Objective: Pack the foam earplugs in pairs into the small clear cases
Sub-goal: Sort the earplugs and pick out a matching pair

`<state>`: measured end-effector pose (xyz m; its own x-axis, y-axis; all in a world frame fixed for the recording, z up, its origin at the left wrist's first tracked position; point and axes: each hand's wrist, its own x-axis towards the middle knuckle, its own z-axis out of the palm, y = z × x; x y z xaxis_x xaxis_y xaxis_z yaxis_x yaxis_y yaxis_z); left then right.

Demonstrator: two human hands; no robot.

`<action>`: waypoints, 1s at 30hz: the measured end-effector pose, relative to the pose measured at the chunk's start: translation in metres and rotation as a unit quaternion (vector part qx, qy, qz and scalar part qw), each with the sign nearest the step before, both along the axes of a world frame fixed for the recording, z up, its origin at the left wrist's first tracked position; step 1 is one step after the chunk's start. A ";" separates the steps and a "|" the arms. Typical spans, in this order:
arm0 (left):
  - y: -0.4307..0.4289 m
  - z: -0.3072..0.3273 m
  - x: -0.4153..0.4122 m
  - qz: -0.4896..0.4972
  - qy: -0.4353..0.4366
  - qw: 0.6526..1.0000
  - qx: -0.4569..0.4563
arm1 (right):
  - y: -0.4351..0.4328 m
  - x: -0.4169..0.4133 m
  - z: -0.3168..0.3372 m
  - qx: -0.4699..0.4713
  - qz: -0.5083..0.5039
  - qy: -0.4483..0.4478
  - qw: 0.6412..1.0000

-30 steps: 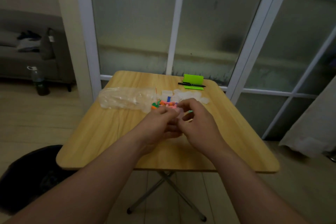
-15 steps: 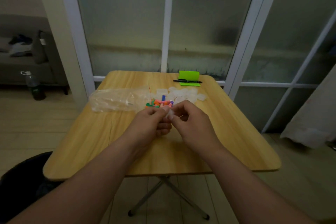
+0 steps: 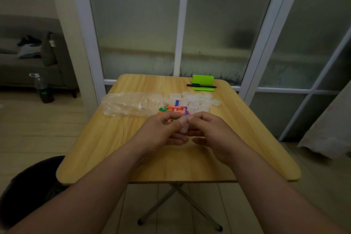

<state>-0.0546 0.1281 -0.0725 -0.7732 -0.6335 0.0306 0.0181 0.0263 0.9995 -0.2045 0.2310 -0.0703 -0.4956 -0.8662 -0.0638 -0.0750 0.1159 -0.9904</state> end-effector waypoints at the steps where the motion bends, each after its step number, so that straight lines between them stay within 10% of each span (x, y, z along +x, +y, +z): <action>1: 0.000 0.001 0.002 -0.002 -0.001 1.000 -0.002 | 0.001 -0.001 0.000 0.001 0.007 -0.020 1.000; 20: -0.005 0.007 0.012 0.044 -0.004 0.994 0.095 | -0.014 0.007 0.002 -0.003 -0.023 -0.075 0.997; 30: -0.001 -0.002 0.018 -0.111 -0.016 0.956 0.271 | -0.024 -0.001 0.000 -0.004 -0.013 0.298 0.955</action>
<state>-0.0371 0.1273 -0.0749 -0.8851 -0.3708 -0.2814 -0.0673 -0.4962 0.8656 -0.2055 0.2068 -0.0706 -0.4642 -0.8519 0.2424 -0.6222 0.1188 -0.7738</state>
